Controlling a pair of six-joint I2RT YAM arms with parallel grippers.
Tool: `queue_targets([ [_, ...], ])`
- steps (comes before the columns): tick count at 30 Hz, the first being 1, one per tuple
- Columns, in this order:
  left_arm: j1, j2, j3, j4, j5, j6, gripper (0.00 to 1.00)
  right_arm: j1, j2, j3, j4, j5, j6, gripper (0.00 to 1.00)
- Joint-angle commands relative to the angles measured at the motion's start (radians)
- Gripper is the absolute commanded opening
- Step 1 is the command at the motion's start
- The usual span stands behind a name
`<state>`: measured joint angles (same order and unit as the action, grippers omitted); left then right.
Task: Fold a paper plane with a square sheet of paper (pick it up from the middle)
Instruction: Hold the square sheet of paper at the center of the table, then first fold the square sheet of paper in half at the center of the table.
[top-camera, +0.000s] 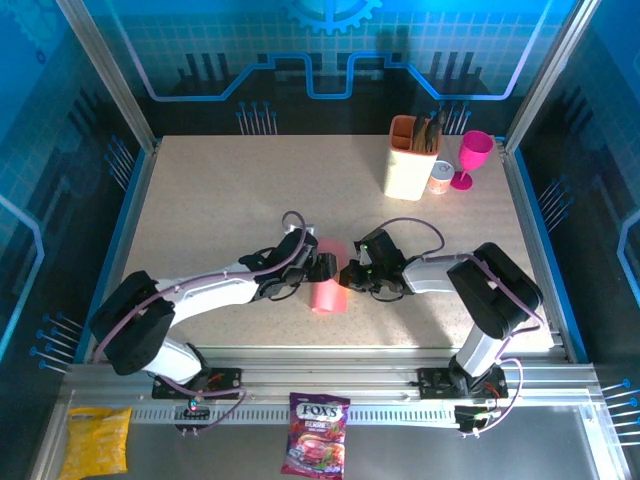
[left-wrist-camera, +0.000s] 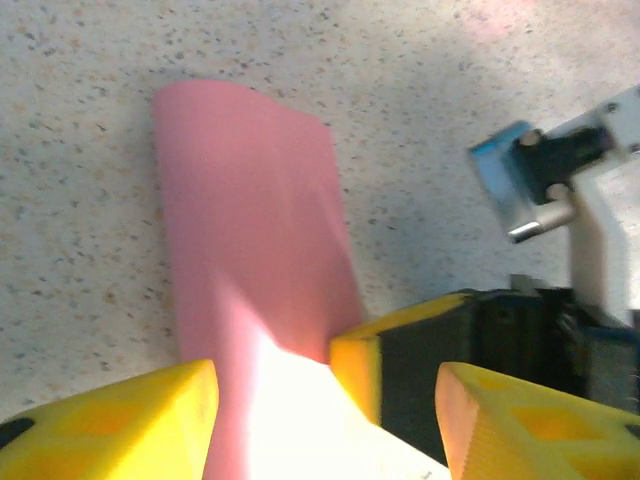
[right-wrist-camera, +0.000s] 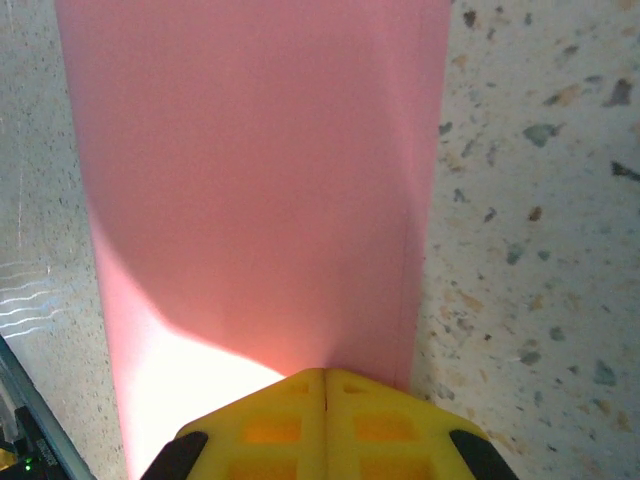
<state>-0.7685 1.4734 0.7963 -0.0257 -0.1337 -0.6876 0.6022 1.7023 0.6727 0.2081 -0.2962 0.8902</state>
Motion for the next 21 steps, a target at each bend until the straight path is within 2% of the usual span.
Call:
queue_targets([
  [1, 0.006, -0.011, -0.007, 0.008, 0.09, -0.01, 0.47, 0.016, 0.043, -0.026, -0.03, 0.029, 0.009, 0.0],
  [4, 0.006, 0.008, -0.009, 0.025, 0.105, 0.006, 0.35, 0.017, 0.048, -0.028, -0.027, 0.029, 0.011, 0.0],
  [12, 0.042, 0.069, -0.003, 0.042, 0.114, 0.04, 0.2, 0.019, 0.056, -0.028, -0.021, 0.025, 0.014, 0.0],
  [21, 0.084, 0.16, 0.005, 0.089, 0.152, 0.059, 0.15, 0.02, 0.061, -0.03, -0.019, 0.022, 0.013, 0.0],
])
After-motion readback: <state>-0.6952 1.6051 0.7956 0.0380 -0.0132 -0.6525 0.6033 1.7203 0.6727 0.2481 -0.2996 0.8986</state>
